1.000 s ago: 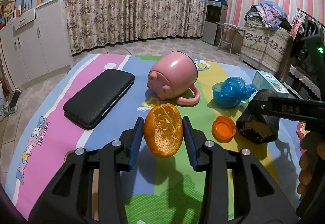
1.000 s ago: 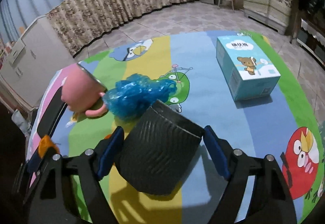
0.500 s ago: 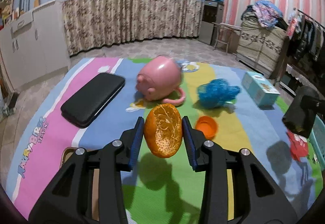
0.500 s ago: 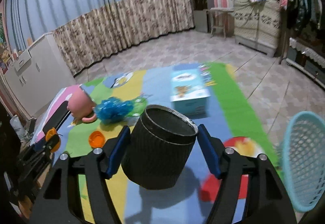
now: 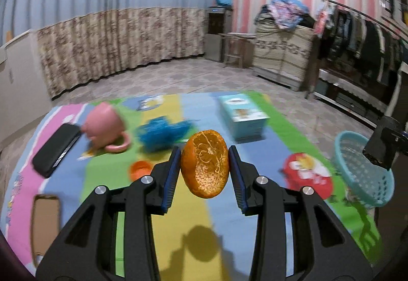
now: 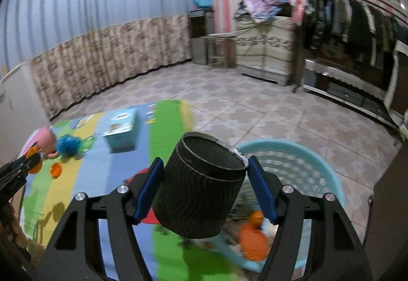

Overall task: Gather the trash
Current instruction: 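Carry the orange peel and black cylinder in both grippers toward the basket, then open the left gripper to drop the peel while the right gripper releases the cylinder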

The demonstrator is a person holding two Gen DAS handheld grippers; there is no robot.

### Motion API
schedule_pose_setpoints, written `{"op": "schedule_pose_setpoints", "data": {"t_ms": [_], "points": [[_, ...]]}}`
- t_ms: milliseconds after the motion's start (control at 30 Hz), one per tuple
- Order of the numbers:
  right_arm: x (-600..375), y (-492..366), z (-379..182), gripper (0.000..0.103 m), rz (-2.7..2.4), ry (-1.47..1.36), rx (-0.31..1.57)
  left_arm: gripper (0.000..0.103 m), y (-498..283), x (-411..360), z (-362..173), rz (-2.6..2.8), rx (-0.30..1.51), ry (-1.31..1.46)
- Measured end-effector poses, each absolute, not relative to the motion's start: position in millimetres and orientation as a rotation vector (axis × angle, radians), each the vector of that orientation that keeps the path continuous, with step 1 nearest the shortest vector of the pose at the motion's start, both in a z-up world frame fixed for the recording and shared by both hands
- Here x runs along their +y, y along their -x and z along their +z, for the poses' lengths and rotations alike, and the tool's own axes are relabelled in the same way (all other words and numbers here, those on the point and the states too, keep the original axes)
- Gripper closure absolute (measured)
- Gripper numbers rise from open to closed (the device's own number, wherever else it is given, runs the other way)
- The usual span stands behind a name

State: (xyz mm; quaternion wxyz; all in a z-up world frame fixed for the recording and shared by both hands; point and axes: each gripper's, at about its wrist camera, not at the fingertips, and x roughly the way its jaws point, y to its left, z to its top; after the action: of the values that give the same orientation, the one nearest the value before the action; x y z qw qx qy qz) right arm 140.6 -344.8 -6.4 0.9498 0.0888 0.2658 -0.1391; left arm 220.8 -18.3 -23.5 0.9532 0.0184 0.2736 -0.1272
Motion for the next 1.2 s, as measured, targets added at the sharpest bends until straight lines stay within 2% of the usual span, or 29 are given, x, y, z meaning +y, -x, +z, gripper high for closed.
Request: {"op": "schedule_pose_setpoints", "data": {"t_ms": [500, 967, 1100, 1200], "points": [[-449, -123, -37, 0.036, -0.418, -0.286, 0.513, 0.066, -191, -206, -43, -0.544, 0.564, -0.146], [-482, -119, -53, 0.036, -0.450, -0.367, 0.532, 0.066, -203, -295, -49, -0.642, 0.571, -0.169], [-485, -119, -56, 0.036, -0.451, -0.379, 0.537, 0.063, -210, -305, -51, -0.659, 0.585, -0.159], [-485, -119, -56, 0.036, -0.451, -0.375, 0.537, 0.052, -211, -307, -49, -0.651, 0.569, -0.160]]}}
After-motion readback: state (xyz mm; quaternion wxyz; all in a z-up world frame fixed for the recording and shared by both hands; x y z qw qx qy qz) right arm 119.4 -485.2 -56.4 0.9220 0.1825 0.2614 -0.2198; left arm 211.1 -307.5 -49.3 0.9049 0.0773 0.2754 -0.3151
